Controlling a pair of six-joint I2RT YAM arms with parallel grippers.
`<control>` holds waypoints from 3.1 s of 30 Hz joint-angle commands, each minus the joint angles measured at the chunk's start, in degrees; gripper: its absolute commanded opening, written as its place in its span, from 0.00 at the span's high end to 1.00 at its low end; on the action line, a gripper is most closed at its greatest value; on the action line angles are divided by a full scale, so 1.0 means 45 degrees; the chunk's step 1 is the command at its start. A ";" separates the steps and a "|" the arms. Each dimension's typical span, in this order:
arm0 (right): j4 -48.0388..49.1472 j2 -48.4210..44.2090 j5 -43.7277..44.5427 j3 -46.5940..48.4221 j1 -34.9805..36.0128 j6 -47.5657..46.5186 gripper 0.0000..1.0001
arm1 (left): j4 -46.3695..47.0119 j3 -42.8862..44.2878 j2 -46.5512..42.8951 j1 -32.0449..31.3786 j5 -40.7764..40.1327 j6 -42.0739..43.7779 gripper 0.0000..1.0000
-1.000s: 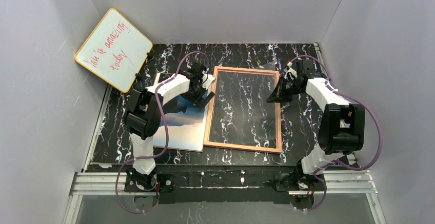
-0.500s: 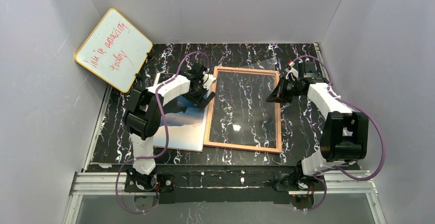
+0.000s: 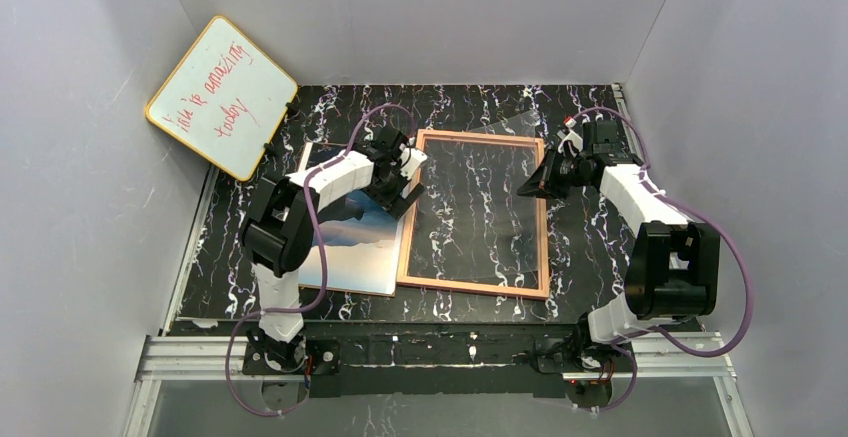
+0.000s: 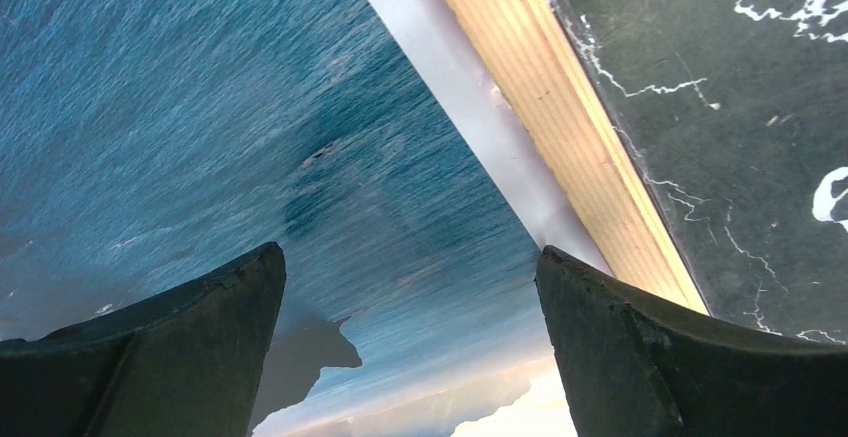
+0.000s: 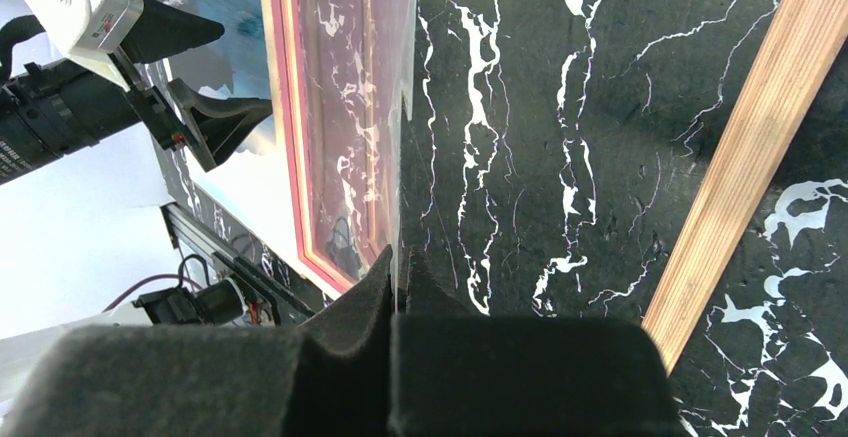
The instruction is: Put the photo into the frame
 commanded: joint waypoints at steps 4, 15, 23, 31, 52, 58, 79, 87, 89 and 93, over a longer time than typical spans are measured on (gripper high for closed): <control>0.1583 -0.0934 -0.0079 -0.0656 -0.0063 0.0239 0.99 | -0.0208 -0.0401 -0.0484 -0.0383 -0.0020 0.0273 0.05; 0.1724 -0.0908 -0.0284 -0.1038 -0.0064 0.0279 0.99 | -0.0318 -0.0257 -0.0457 -0.0564 -0.0138 0.0212 0.05; 0.1418 -0.0643 0.0303 -0.0907 -0.0064 0.0166 0.67 | -0.0377 -0.0213 -0.0524 -0.0583 -0.0233 0.0258 0.05; 0.0995 -0.0437 0.1388 -0.0630 -0.0044 0.0059 0.37 | -0.0398 -0.0216 -0.0550 -0.0577 -0.0329 0.0331 0.04; -0.0355 0.0618 0.4118 0.0551 0.0173 -0.0274 0.16 | -0.0516 0.0003 -0.0341 -0.0577 -0.0846 0.0493 0.02; -0.0584 0.0844 0.4492 0.0741 0.0172 -0.0287 0.14 | -0.0537 0.0018 -0.0333 -0.0579 -0.0875 0.0529 0.02; 0.0210 0.1453 0.3898 0.0100 0.0170 0.0224 0.17 | -0.0439 0.0087 -0.0228 -0.0640 -0.0833 0.0378 0.03; 0.0396 0.1574 0.3840 -0.0142 0.0170 0.0169 0.19 | -0.0404 0.0148 -0.0101 -0.0769 -0.0801 0.0347 0.03; 0.0396 0.1584 0.3829 -0.0132 0.0180 0.0148 0.19 | -0.0408 0.0183 -0.0063 -0.0798 -0.0819 0.0336 0.03; 0.0484 0.1665 0.3733 -0.0259 0.0170 0.0201 0.20 | -0.0400 0.0277 0.0001 -0.0856 -0.0827 0.0336 0.03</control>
